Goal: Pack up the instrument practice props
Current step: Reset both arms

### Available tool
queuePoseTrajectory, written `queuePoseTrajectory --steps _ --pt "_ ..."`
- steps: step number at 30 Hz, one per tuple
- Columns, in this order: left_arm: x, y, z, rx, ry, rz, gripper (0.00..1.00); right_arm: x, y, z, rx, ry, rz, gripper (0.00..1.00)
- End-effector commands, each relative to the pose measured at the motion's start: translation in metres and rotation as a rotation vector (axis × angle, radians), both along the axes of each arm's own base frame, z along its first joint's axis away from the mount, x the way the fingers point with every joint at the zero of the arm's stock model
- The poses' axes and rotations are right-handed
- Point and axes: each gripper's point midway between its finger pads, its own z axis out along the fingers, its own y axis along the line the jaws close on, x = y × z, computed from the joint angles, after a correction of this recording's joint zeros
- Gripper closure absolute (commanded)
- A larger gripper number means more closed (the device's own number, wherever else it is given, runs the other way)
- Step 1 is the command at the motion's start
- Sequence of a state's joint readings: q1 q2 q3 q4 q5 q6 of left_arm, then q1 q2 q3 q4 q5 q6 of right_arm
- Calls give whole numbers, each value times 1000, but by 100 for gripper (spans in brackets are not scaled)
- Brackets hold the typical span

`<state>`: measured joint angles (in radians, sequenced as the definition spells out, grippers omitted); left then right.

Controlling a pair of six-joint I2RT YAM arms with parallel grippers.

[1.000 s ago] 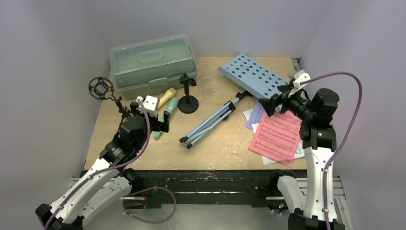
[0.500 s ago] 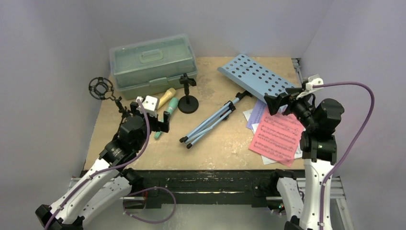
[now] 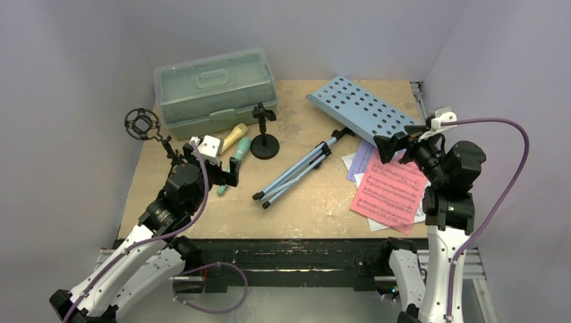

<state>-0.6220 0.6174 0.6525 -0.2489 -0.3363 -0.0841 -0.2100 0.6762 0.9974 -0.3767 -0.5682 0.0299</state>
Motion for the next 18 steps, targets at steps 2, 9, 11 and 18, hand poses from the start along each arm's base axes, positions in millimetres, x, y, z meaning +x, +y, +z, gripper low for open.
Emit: queuePoseTrajectory --steps 2,9,11,18 --pt "-2 0 22 -77 -91 -8 0 1 -2 10 -14 -6 3 1" --pt "-11 -7 65 -282 -87 -11 0 2 -3 17 -14 20 4 1" --pt "-16 -11 75 -317 -64 -30 0 1 -4 23 -49 14 7 1" --pt "-27 -19 103 -361 -31 -86 0 -9 -1 35 -92 11 29 1"
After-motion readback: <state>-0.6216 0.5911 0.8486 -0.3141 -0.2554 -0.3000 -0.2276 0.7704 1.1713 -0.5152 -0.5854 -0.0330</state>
